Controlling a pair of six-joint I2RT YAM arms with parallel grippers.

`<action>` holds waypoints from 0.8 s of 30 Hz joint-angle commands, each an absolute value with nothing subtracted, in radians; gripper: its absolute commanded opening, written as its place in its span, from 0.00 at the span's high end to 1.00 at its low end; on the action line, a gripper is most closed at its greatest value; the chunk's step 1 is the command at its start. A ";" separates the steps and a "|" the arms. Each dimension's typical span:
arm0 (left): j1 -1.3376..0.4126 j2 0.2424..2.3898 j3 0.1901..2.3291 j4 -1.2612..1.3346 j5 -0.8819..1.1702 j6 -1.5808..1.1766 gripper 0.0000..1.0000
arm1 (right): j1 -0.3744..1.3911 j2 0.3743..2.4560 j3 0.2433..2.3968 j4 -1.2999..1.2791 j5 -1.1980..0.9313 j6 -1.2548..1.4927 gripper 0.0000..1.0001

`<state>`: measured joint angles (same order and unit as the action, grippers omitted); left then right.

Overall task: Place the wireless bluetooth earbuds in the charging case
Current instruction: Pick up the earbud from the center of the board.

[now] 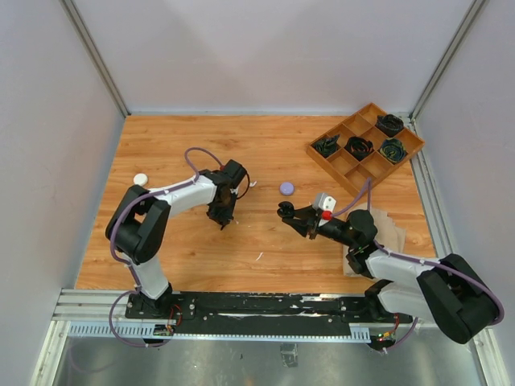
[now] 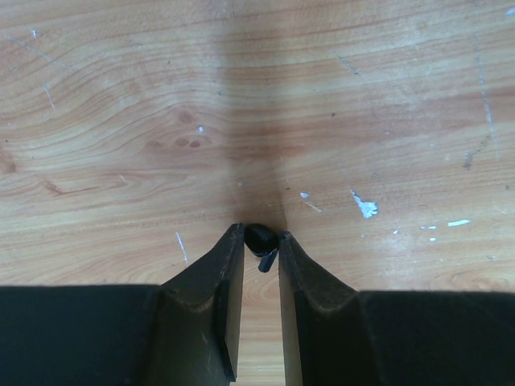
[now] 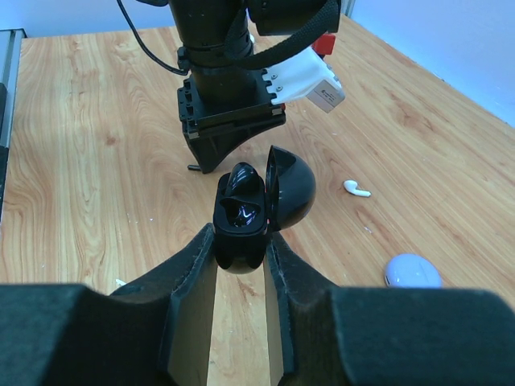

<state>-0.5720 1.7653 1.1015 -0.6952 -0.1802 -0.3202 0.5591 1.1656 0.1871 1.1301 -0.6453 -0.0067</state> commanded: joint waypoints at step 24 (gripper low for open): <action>-0.584 1.173 0.757 0.121 0.246 -0.296 0.78 | 0.627 1.083 0.282 0.989 -0.515 -0.184 0.88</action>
<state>-0.5743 1.2373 0.7937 -0.0742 0.1474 -0.3141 0.6022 1.0748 0.2371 0.9627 -0.5564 -0.1539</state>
